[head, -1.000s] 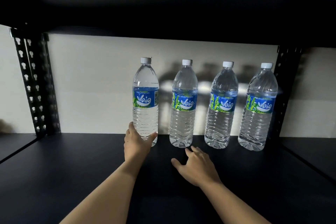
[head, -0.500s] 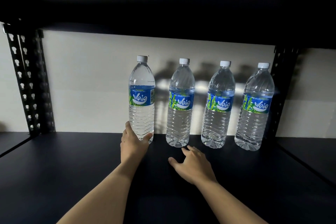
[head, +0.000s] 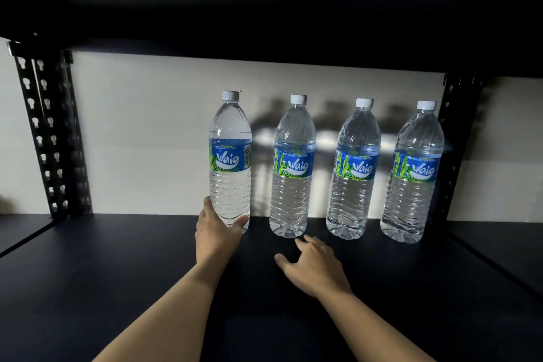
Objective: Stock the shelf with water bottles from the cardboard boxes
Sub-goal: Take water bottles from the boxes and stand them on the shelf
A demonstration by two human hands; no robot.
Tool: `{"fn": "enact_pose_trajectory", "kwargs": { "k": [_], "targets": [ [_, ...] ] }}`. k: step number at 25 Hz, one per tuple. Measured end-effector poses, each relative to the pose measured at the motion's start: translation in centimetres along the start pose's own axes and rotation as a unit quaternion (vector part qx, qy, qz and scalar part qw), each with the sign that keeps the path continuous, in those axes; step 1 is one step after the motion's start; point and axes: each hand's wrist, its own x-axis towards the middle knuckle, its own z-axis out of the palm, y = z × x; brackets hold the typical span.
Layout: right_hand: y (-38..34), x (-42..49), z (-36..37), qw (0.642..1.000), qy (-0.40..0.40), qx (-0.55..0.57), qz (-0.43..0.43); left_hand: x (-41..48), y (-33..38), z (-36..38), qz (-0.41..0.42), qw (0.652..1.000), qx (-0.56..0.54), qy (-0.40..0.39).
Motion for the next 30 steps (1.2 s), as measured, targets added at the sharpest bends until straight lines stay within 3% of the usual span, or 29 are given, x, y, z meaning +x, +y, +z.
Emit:
{"fn": "enact_pose_trajectory", "kwargs": {
  "k": [6, 11, 15, 18, 22, 25, 27, 30],
  "targets": [
    [0.1, 0.1, 0.1, 1.000, 0.004, 0.004, 0.004, -0.4, -0.2, -0.2, -0.004, 0.999, -0.006, -0.051],
    [0.2, 0.3, 0.0, 0.998, 0.009, 0.059, 0.029, -3.3, -0.1, -2.1, -0.045, 0.990, 0.064, -0.117],
    [0.8, -0.8, -1.9, 0.969, -0.048, 0.239, 0.050, -7.6, 0.9, -5.2, 0.000, 0.973, 0.129, -0.193],
    [0.7, -3.3, -2.3, 0.972, -0.096, 0.214, 0.030, -11.0, 1.1, -8.1, 0.042, 0.958, 0.141, -0.244],
    [0.1, -9.9, -1.8, 0.988, -0.080, 0.127, -0.035, -16.8, 1.1, -12.2, 0.107, 0.964, 0.125, -0.208],
    [-0.5, -15.9, -2.0, 0.985, 0.020, 0.138, -0.106, -21.7, -0.3, -14.4, 0.176, 0.962, 0.119, -0.170],
    [-0.5, -19.8, -1.5, 0.958, 0.090, 0.207, -0.178, -25.2, -2.0, -15.4, 0.211, 0.959, 0.116, -0.147],
    [1.0, -24.1, 0.2, 0.940, 0.084, 0.258, -0.205, -30.4, -5.5, -15.5, 0.127, 0.979, 0.093, -0.128]
  ]
}}
